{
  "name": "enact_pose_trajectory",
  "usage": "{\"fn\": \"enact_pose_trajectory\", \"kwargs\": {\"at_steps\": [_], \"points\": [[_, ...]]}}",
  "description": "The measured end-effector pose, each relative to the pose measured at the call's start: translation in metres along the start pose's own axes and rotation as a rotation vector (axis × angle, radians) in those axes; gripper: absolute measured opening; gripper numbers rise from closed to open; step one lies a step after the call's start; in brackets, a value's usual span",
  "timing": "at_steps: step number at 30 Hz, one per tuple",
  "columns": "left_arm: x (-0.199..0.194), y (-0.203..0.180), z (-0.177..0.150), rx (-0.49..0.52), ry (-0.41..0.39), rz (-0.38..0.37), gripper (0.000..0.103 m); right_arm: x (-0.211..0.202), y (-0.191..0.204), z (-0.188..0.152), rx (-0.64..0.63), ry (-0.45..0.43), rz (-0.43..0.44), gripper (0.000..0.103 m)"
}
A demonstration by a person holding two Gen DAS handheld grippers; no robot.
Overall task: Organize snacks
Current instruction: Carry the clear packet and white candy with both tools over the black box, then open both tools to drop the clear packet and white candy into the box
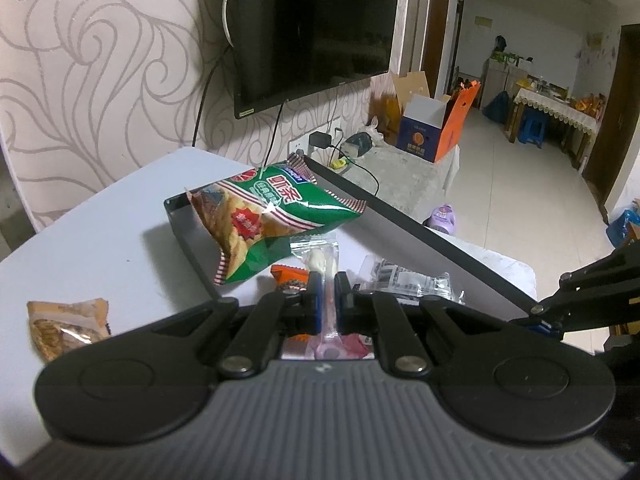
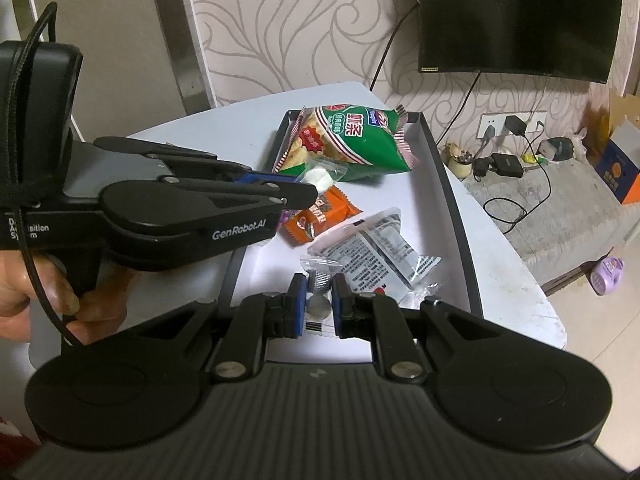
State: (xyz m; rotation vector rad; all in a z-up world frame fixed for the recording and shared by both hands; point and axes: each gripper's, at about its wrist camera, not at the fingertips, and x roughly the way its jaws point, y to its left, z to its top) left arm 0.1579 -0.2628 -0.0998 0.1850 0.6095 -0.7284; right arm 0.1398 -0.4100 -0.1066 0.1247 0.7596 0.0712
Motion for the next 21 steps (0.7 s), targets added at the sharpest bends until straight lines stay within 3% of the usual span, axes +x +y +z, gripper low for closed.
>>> {"fn": "enact_pose_trajectory", "kwargs": {"at_steps": [21], "points": [[0.019,-0.001,0.004,-0.026,0.008,0.025,0.010,0.012,-0.009,0.003,-0.016,0.026,0.017,0.016]]}}
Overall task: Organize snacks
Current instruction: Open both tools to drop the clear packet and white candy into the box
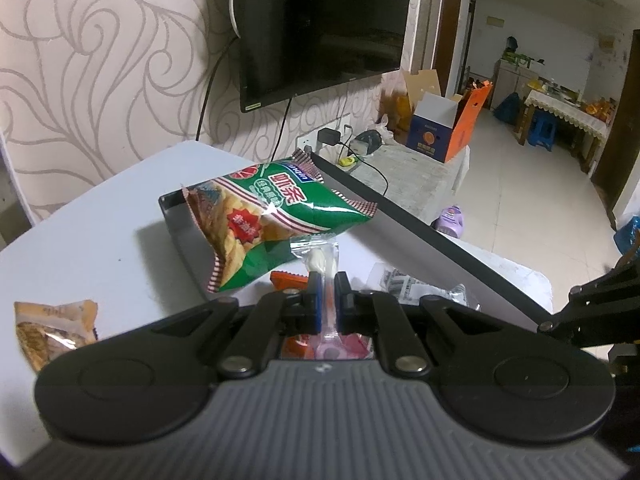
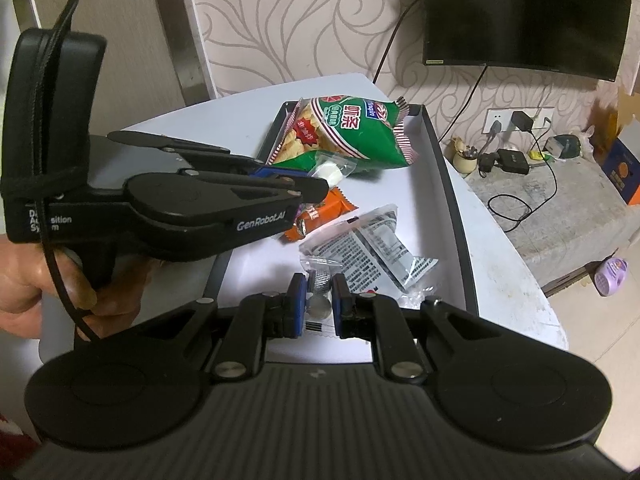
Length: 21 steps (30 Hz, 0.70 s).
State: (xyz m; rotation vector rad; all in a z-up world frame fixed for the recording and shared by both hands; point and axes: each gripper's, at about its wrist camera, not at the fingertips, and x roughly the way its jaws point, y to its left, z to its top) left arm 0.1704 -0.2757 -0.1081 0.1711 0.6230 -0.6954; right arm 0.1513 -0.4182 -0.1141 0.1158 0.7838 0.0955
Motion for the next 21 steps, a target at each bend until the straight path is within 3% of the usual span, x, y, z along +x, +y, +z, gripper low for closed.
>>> {"fn": "enact_pose_trajectory", "kwargs": {"at_steps": [21], "points": [[0.013,-0.001,0.005,0.006,0.006,0.012,0.012,0.009,-0.005,0.002,-0.002,0.012,0.006,0.016]]}}
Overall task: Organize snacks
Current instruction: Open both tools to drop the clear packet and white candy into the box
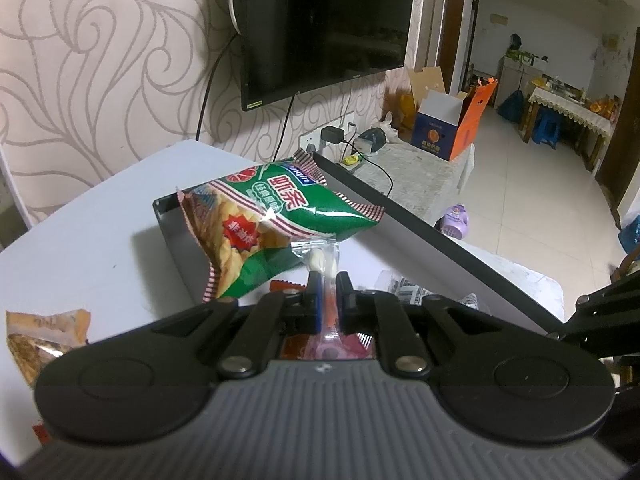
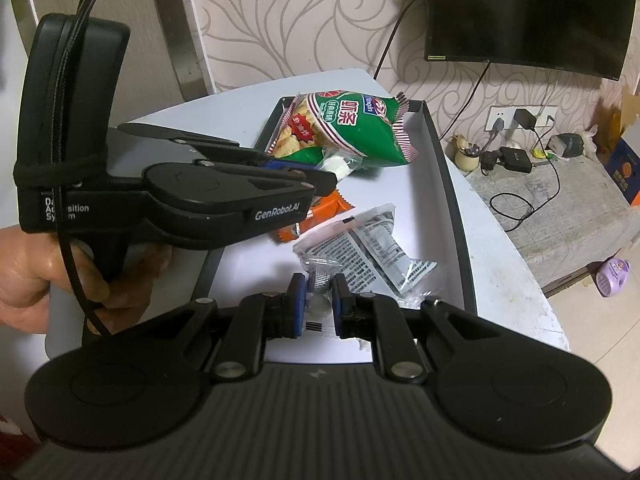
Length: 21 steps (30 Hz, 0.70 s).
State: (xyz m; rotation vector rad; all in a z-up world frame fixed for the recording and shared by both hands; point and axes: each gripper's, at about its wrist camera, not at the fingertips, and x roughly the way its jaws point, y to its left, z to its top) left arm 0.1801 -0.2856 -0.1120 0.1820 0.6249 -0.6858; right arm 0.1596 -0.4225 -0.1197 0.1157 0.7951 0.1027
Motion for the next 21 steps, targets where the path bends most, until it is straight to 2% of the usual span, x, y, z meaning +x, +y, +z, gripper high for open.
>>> {"fn": "enact_pose_trajectory", "kwargs": {"at_steps": [7,15,18,20,21], "points": [[-0.0008,-0.0011,0.0008,0.000,-0.003,-0.003,0.012,-0.0005,-0.0016,-0.0007,0.004,-0.005,0.002,0.017],[-0.0019,-0.0020,0.0008,0.000,0.003,-0.005,0.018,-0.0029,-0.0016,-0.0013,0.009,-0.011,0.003,0.017],[-0.0051,-0.0027,0.0007,-0.002,-0.010,0.004,0.036,-0.0032,-0.0012,-0.0010,0.012,-0.013,0.001,0.020],[-0.0076,-0.0030,0.0010,-0.005,-0.022,0.013,0.050,-0.0047,-0.0017,-0.0012,0.018,-0.021,0.002,0.029],[-0.0087,-0.0034,0.0010,-0.004,-0.028,0.019,0.051,-0.0056,-0.0016,-0.0011,0.020,-0.025,0.002,0.035]]}}
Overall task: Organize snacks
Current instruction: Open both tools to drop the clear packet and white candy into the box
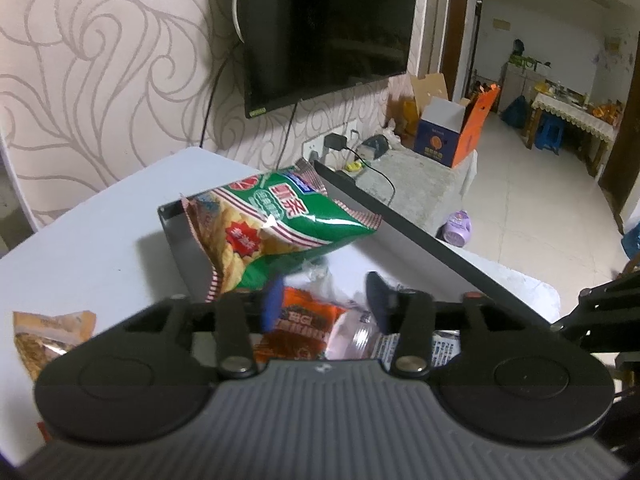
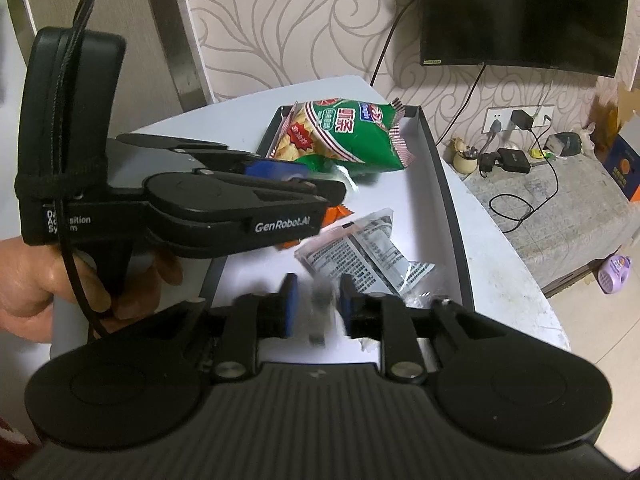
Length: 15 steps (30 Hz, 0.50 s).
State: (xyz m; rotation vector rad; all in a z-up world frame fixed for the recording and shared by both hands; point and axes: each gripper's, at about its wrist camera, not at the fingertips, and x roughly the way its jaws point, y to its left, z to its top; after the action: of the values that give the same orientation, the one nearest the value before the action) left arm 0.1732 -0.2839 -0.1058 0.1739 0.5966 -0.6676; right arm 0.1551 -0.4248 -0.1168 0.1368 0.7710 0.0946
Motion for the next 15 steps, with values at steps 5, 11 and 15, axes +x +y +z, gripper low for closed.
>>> {"fn": "enact_pose_trajectory", "kwargs": {"at_steps": [5,11,15], "points": [[-0.004,-0.002,0.001,0.009,-0.002,-0.003,0.052,-0.004,0.003,-0.001,0.000,-0.010,0.003,0.042],[-0.009,-0.005,0.001,0.015,-0.007,-0.005,0.052,-0.007,0.005,-0.003,0.002,-0.015,0.001,0.049],[-0.015,-0.006,0.001,0.020,-0.016,-0.007,0.052,-0.009,0.008,-0.003,0.002,-0.018,0.000,0.053]]}}
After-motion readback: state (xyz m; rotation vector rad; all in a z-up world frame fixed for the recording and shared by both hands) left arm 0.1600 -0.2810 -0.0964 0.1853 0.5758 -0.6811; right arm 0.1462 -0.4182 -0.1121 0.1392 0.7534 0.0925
